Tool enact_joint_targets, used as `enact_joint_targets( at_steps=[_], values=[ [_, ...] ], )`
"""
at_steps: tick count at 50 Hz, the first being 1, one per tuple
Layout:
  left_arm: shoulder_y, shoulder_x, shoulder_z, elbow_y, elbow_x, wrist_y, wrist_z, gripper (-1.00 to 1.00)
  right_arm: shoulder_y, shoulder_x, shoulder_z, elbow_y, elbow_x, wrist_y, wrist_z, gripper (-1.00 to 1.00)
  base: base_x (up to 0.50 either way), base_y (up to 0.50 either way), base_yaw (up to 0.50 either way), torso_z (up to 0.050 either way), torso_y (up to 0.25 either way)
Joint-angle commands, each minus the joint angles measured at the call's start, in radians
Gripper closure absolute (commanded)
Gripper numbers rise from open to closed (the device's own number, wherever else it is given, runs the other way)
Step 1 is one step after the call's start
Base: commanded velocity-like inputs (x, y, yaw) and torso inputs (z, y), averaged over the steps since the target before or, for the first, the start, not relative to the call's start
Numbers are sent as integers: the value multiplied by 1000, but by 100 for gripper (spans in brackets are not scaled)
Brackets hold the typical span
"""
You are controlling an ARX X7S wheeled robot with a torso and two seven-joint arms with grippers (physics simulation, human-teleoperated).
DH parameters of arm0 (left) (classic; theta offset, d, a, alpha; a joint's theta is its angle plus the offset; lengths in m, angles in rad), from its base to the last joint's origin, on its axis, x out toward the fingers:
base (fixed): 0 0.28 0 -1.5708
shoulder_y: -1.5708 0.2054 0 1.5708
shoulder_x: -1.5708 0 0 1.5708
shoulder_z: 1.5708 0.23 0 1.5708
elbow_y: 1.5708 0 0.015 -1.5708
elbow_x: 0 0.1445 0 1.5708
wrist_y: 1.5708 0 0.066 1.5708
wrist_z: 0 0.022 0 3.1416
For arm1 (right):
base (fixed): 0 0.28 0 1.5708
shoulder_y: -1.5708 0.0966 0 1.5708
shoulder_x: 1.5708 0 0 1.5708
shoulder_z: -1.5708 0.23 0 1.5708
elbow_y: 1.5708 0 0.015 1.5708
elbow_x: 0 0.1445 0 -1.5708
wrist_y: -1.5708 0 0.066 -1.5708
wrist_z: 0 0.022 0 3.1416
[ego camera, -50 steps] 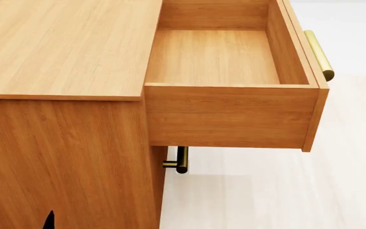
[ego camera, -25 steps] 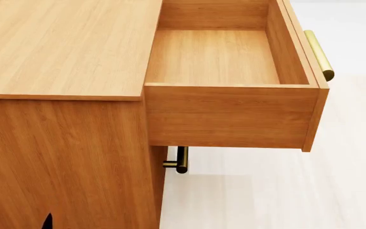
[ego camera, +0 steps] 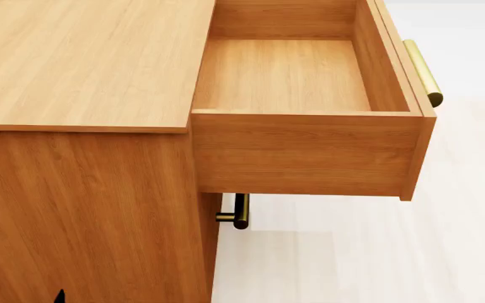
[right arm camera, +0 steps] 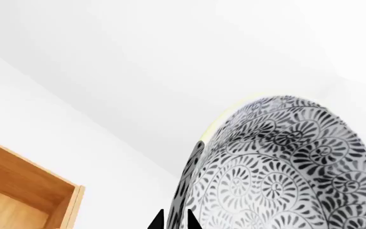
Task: Put the bowl on top of the cabinet.
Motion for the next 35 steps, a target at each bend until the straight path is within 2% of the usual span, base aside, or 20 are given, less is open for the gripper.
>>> enact_joint_targets(
  at_steps=[1,5,6,8,16,20,27,35],
  values=[
    [25,-8,-2,-26,12,34,6,-100,71,-127,-103,60,-97,-76,-134,100,0,0,0,0,0],
    [34,-15,-7,-21,11,36,6,-100,77,-166,-134,71,-118,-94,-179,100,0,0,0,0,3],
    [36,-16,-6,-19,14,38,4,-100,113,-215,-153,168,-204,-130,-299,100,0,0,0,0,0],
    [36,-15,-8,-23,13,44,5,-100,108,-253,-160,212,-263,-156,-360,100,0,0,0,0,0],
    [33,-10,-7,-51,8,65,16,-100,103,-375,-191,352,-364,-262,-486,100,0,0,0,0,0],
    [26,-6,4,-65,13,69,19,-100,99,-416,-201,407,-387,-294,-509,100,0,0,0,0,0],
    [14,-7,8,-72,12,60,17,-100,111,-417,-308,411,-249,-378,-461,100,0,0,0,0,1],
    [17,1,38,-94,30,84,26,-100,109,-417,-342,413,-176,-422,-435,100,0,0,0,0,0]
  ],
)
